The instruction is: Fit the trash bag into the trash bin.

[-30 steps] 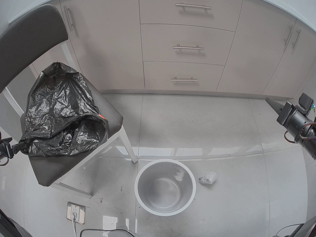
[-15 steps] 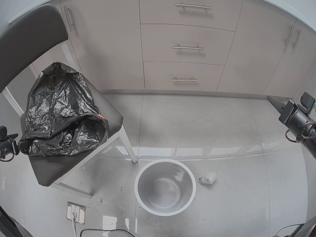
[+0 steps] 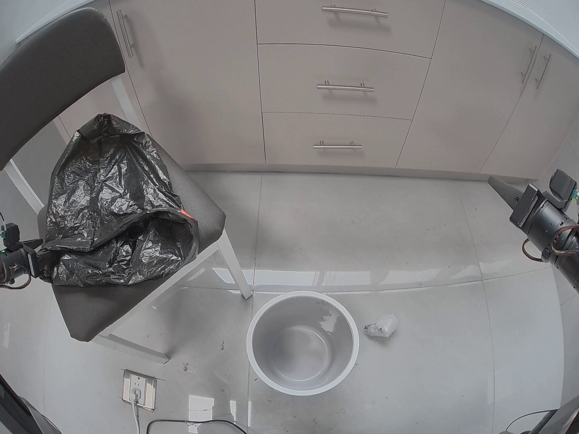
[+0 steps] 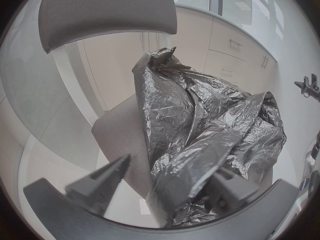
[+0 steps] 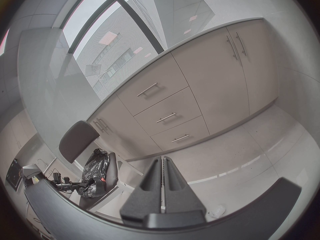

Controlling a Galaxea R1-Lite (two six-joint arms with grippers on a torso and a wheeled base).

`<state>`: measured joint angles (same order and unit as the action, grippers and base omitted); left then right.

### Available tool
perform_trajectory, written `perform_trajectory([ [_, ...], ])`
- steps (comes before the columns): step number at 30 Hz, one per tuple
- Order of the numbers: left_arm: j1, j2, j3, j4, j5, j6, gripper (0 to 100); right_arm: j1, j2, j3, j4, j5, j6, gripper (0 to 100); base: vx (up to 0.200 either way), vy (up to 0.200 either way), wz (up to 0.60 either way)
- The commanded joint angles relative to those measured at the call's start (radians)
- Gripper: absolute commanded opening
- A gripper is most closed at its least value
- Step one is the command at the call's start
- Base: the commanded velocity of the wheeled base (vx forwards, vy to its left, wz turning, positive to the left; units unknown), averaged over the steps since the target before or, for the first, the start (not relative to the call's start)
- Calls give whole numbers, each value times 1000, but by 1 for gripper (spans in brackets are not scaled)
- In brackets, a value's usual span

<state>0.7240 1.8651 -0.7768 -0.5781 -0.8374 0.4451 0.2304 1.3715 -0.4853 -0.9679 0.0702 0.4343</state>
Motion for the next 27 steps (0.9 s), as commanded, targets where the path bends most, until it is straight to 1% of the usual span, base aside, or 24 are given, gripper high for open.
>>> perform_trajectory([
  [1,-2,2,-4,0,0,-8,0,1,0,2,0,2,0,0,0,0,0],
  [2,-2,-3,1,-2,-2,-20,0,1,1,5,0,2,0,0,0,0,0],
  [7,-2,0,-1,-29,-8,-22,0,1,1,10,0,0,0,0,0,0,0],
  [13,-21,-23,47,-72,-19,-29,0,10,11,39,0,0,-5,0,0,0,0],
  [15,-25,-72,65,-72,-34,-77,0,13,8,42,1,2,-6,0,0,0,0],
  [16,-41,-124,80,-71,-57,-155,0,15,9,42,1,6,-6,0,0,0,0],
  [17,-81,-184,97,-72,-81,-275,0,15,9,44,1,14,-8,0,0,0,0],
  [18,-120,-233,103,-72,-84,-387,0,17,9,48,1,23,-9,0,0,0,0],
  [21,-275,-405,93,-83,-83,-827,0,30,8,63,0,68,-11,0,0,0,0],
  [22,-325,-462,93,-101,-84,-957,0,36,11,68,-2,77,-11,0,0,0,0],
  [23,-325,-462,93,-101,-84,-957,0,36,11,68,-2,77,-11,0,0,0,0],
  [24,-423,-547,100,-151,-83,-1131,0,50,15,70,-2,79,-12,0,0,0,0],
  [25,-482,-583,103,-174,-81,-1201,0,55,15,71,-2,77,-12,0,0,0,0],
  [27,-583,-644,100,-187,-69,-1307,0,63,12,71,-2,76,-14,0,0,0,0],
])
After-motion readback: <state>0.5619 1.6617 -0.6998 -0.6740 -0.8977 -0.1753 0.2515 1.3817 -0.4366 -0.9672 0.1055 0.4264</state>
